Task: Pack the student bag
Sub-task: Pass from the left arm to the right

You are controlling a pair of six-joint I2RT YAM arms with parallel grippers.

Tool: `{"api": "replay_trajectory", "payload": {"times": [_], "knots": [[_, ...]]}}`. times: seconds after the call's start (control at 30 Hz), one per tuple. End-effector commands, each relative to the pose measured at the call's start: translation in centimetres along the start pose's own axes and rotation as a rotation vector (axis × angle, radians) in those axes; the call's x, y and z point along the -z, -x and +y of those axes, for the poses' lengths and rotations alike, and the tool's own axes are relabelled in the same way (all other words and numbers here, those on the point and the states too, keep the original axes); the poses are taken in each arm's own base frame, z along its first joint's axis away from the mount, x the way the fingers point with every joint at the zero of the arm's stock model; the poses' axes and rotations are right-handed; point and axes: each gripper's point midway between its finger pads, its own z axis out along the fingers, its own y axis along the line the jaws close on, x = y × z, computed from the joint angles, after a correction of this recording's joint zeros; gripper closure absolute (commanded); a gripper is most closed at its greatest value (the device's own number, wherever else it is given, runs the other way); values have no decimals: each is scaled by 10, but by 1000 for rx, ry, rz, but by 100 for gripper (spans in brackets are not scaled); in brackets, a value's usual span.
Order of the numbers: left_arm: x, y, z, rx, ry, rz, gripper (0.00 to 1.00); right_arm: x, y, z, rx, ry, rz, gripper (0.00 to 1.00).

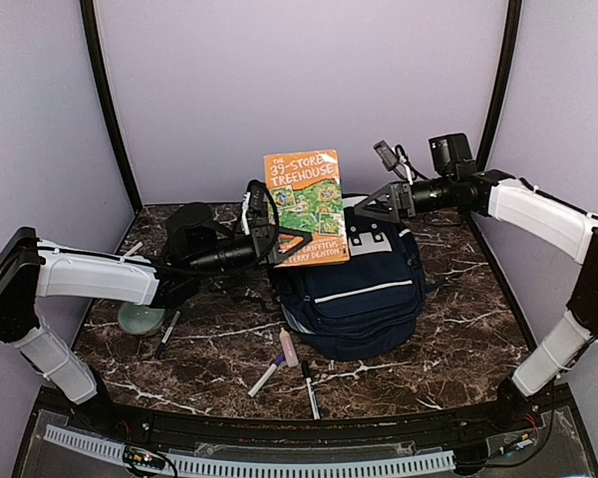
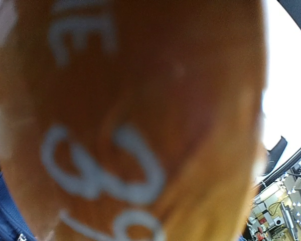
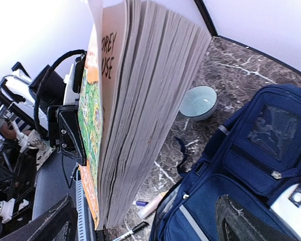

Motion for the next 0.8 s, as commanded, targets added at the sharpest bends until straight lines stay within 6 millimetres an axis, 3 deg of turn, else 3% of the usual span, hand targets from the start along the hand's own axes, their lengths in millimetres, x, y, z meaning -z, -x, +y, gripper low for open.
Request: {"api": "replay_trajectory", "payload": {"times": [0.0,0.2,0.37,0.63,0.77], "knots": [[7,34,-53,-74,-181,-111,100,-20,-7,19,-41,152,10,5],[5,33,-55,-45,-212,-108,100,-47,-15,30,-21,222,33,5],[5,31,-60,-18,-249,-108,100,-56,-5,43,-86,287,44,7],[2,21,-45,-18,-209,-96,100,-54,19,56,-133,376,-7,40],[2,17,-39,-1,-213,-103,100,-52,24,54,-142,365,-29,49]]}}
